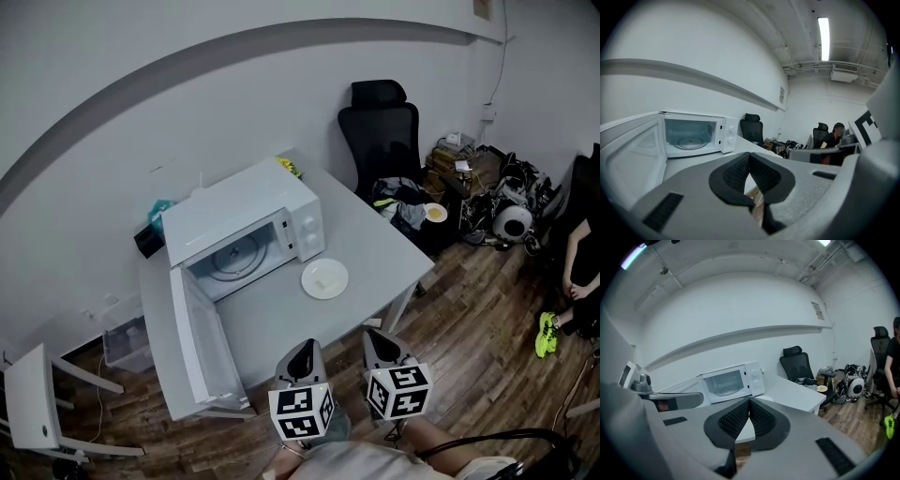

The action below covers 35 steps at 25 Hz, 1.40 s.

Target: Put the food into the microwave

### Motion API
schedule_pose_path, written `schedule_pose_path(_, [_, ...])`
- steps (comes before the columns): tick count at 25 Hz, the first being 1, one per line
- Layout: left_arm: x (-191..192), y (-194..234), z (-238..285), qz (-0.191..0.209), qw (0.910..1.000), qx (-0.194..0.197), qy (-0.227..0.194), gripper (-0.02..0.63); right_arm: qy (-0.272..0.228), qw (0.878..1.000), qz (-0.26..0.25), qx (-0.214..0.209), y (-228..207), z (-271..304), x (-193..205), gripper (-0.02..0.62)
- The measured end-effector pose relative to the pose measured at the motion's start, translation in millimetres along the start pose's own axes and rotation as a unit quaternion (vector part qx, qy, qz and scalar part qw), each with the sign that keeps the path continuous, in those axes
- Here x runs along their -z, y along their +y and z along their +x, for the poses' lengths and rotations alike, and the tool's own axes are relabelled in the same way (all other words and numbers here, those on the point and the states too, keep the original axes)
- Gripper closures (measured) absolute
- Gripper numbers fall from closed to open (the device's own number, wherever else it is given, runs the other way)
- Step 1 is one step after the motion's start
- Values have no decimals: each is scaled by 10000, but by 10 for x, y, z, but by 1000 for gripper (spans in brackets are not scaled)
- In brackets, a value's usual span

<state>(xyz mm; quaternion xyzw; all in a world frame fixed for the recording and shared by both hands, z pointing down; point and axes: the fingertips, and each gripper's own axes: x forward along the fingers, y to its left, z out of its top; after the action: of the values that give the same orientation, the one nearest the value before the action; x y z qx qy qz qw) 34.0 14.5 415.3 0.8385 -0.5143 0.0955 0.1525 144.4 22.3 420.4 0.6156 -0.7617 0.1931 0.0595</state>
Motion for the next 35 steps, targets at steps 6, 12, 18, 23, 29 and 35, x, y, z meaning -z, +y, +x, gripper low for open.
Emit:
schedule_pose_path(6, [-88, 79, 259, -50, 10000, 49, 14, 603, 42, 10000, -25, 10, -65, 247, -111, 578])
schedule_pose_path(12, [-232, 263, 524, -116, 9999, 4, -9, 603, 70, 9999, -32, -83, -65, 554, -261, 578])
schedule_pose_path(18, [-328, 390, 793, -138, 9999, 9, 11, 603, 69, 9999, -58, -124, -100, 860, -390, 578])
schedule_pose_path(23, [-436, 515, 1013, -151, 9999, -13, 1, 603, 78, 9997, -100, -195, -101, 1128, -502, 578])
schedule_pose_path(29, [-512, 635, 1256, -191, 9998, -52, 2, 603, 43, 9997, -91, -215, -157, 1384, -612, 578])
schedule_pose_path(35, [-489, 715, 1441, -243, 9996, -65, 111, 603, 146, 9997, -54, -213, -207, 1576, -604, 578])
